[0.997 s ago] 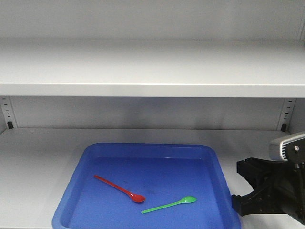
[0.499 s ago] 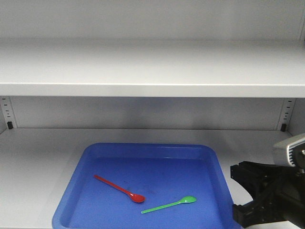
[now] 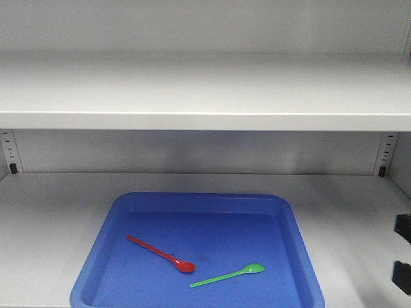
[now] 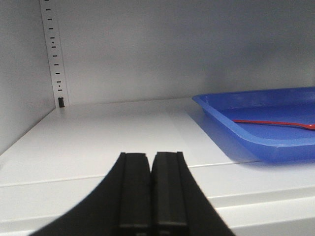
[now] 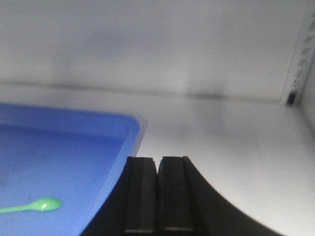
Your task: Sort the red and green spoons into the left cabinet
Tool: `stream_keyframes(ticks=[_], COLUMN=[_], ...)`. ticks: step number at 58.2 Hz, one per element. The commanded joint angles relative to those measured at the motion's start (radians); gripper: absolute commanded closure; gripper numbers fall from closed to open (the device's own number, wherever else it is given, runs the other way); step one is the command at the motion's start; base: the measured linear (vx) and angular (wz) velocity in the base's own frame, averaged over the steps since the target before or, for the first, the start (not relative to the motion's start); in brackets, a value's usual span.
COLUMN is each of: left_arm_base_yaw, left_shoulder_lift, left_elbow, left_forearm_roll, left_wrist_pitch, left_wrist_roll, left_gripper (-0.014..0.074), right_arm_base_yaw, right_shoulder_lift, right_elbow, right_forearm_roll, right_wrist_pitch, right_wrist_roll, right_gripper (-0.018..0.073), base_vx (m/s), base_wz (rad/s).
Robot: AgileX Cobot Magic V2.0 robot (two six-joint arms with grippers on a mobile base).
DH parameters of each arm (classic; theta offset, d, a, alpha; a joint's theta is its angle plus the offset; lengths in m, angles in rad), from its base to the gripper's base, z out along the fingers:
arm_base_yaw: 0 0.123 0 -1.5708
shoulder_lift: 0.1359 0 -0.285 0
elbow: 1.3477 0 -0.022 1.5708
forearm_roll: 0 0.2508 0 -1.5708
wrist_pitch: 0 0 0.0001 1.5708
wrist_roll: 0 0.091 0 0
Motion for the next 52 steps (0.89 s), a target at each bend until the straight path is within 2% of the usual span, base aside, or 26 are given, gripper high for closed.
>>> stream_keyframes(ticks=[1,6,16,34,39,52], left_arm_base_yaw=[0.003,0.003,0.003,0.003,0.003,0.003], left_shoulder_lift=[-0.019,-0.019,-0.019,-0.019,-0.019,-0.019], left_elbow=[0.017,0.017,0.017,0.017,0.017,0.017], left_forearm_roll=[-0.001,-0.001,-0.001,-0.001,-0.001,-0.001], left_wrist_pitch=[-0.073,-0.073,-0.073,-0.073,-0.073,-0.073], left_wrist_roll=[-0.010,-0.010,-0.010,-0.010,-0.010,-0.010], left_gripper=[0.0596,0.0596,0.0596,0.0596,0.0596,0.0596], right_arm_base_yaw=[-0.031,-0.068,-0.129,-0.127,-0.127,-0.128], right_shoulder_lift=[-0.076,-0.156,-0.367,-0.734,-0.815,-0.809], right_elbow=[0.043,0.158,0.338,0.639,0.674,0.672], right_forearm_roll=[-0.025,-0.025,-0.025,-0.029,-0.029,-0.036], right_wrist_pitch=[-0.166,-0.235,-0.241,-0.229,-0.206,-0.179], right_wrist_roll=[0.010,0.013,0.017,0.020,0.020,0.020], right_gripper=[0.0564,0.0564,0.0564,0.0564,0.0564,0.0564], base_vx=[0.00,0.00,0.00,0.00,0.00,0.00], base_wz=[0.00,0.00,0.00,0.00,0.00,0.00])
